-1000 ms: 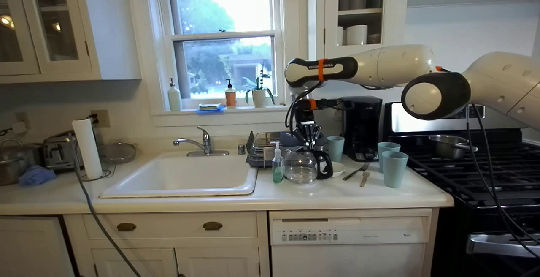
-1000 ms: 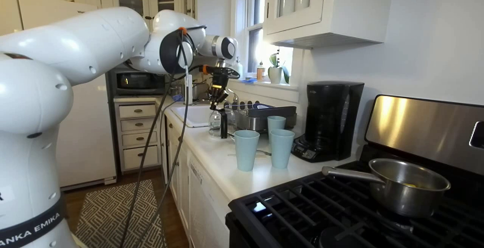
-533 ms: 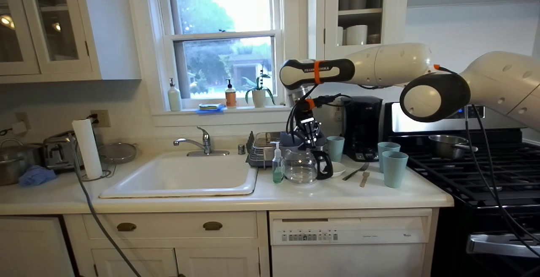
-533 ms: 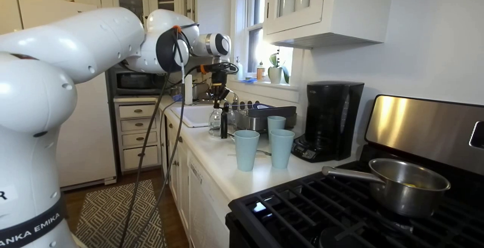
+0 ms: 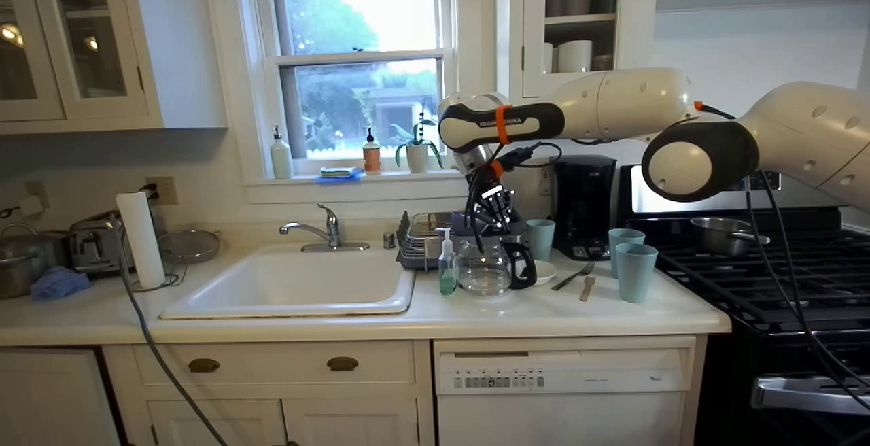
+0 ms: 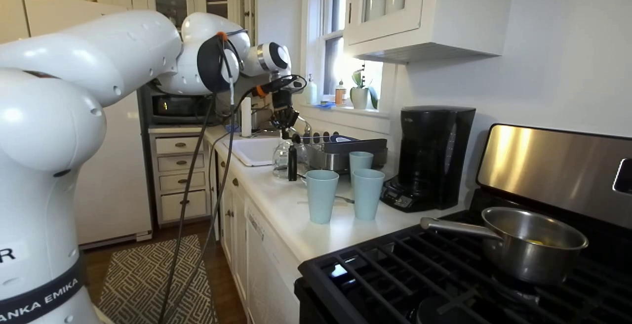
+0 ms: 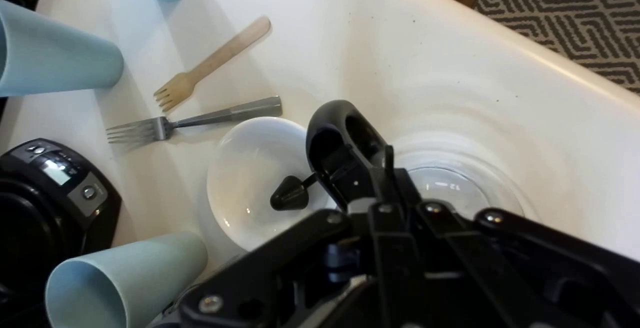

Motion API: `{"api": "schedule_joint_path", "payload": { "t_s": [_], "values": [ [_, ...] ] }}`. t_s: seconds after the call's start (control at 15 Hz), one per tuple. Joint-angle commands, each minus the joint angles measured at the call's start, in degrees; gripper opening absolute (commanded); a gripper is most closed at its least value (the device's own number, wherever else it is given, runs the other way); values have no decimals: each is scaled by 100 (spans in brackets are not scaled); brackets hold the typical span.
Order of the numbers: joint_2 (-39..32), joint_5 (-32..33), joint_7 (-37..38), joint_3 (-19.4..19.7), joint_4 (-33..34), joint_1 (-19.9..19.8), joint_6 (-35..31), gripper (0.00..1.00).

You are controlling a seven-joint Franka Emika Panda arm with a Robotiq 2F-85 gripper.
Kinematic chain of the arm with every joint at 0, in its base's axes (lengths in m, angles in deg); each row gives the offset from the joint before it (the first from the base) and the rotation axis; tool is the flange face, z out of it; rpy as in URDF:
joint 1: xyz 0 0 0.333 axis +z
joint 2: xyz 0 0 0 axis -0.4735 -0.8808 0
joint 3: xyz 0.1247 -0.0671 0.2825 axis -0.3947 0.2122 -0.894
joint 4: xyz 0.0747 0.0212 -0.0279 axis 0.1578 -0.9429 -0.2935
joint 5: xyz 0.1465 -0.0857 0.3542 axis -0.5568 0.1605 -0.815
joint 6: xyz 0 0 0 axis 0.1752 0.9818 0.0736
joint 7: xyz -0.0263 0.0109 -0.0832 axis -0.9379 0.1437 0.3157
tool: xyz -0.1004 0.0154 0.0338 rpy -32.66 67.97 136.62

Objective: Pick up the black measuring spoon and pour its contents into the clear coffee jar, put the black measuring spoon into the most forward blue cup

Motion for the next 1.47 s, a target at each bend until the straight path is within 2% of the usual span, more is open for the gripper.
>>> {"api": "schedule_joint_path", "payload": {
  "t_s": [0.0, 0.2, 0.6, 0.8, 0.87, 1.0, 1.13, 1.4],
  "values": [
    [59, 456, -219, 230, 23, 279, 22, 1],
    [104, 874, -307, 432, 15, 514, -38, 1],
    [104, 1885, -16, 881, -30, 1451, -140, 1],
    [60, 2383, 292, 1205, -29, 1786, -114, 1],
    [129, 2533, 201, 1347, -67, 1641, -196, 1],
    [126, 2782, 300, 1583, -82, 1606, -169, 1],
    [145, 2848, 347, 1797, -113, 1441, 16, 1],
    [167, 2679, 268, 2045, -193, 1015, 861, 1]
  ]
}}
